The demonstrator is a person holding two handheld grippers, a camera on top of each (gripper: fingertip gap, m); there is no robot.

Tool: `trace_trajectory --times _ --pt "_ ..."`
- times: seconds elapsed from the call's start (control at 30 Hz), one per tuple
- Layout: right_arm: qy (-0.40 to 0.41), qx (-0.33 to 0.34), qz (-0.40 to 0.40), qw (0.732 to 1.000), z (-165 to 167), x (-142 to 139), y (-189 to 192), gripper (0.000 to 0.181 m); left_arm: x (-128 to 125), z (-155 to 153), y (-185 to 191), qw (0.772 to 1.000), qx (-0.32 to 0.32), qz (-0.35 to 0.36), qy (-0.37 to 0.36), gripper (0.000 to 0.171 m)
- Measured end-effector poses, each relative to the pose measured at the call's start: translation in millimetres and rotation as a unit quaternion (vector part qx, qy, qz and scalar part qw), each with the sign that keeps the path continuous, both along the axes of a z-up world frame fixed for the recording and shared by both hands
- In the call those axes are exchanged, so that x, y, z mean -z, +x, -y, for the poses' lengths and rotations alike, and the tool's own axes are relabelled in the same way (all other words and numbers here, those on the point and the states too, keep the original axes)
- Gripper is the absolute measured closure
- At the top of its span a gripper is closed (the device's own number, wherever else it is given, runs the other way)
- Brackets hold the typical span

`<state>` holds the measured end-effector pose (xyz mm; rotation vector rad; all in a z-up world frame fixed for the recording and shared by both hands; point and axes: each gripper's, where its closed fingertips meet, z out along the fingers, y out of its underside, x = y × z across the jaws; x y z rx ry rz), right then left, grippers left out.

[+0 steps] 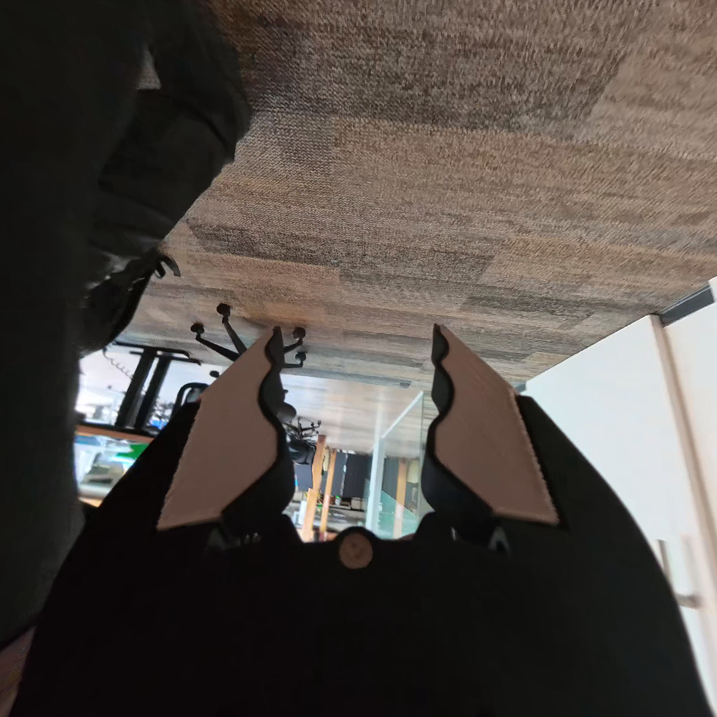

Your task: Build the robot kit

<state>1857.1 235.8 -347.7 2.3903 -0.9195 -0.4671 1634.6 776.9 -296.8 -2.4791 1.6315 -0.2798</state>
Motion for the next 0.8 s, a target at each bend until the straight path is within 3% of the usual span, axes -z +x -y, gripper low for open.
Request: trace_trajectory --times 0.1,0.2,0.27,0.37,0.47,0.57,0.67,0.8 --pt "-0.011 -0.032 -0.034 0.999 -54.5 11.0 62.0 0.102 15.5 9.5 -42.7 0.994 -0.069 -0.08 -0.037 0.148" --pt "-0.003 -0.086 -0.038 0.996 -128.4 -1.5 138.0 0.103 5.1 38.9 -94.5 0.971 -0.18 -0.133 -0.084 0.148" --pt "0.005 -0.159 -0.027 0.987 -184.7 -6.6 197.7 0.103 -3.0 50.6 -119.0 0.956 -0.233 -0.155 -0.093 0.148" --pt "-0.003 -0.253 0.001 0.968 -273.3 -14.8 280.6 0.102 -12.2 61.3 -132.9 0.927 -0.33 -0.146 -0.103 0.149" --pt "0.02 -0.253 0.032 0.967 -379.5 -19.9 325.7 0.102 -2.8 69.7 -132.2 0.898 -0.399 -0.142 -0.122 0.149" --pt "0.058 -0.232 0.042 0.97 -482.5 -23.0 324.4 0.102 16.7 62.2 -116.3 0.872 -0.45 -0.123 -0.146 0.149" --pt "0.084 -0.256 0.047 0.962 -568.1 -23.7 295.4 0.102 39.1 27.0 -98.1 0.856 -0.483 -0.086 -0.161 0.149" --pt "0.143 -0.265 0.046 0.952 -670.4 -39.7 224.8 0.103 59.7 -43.5 -104.3 0.875 -0.442 -0.093 -0.175 0.148"
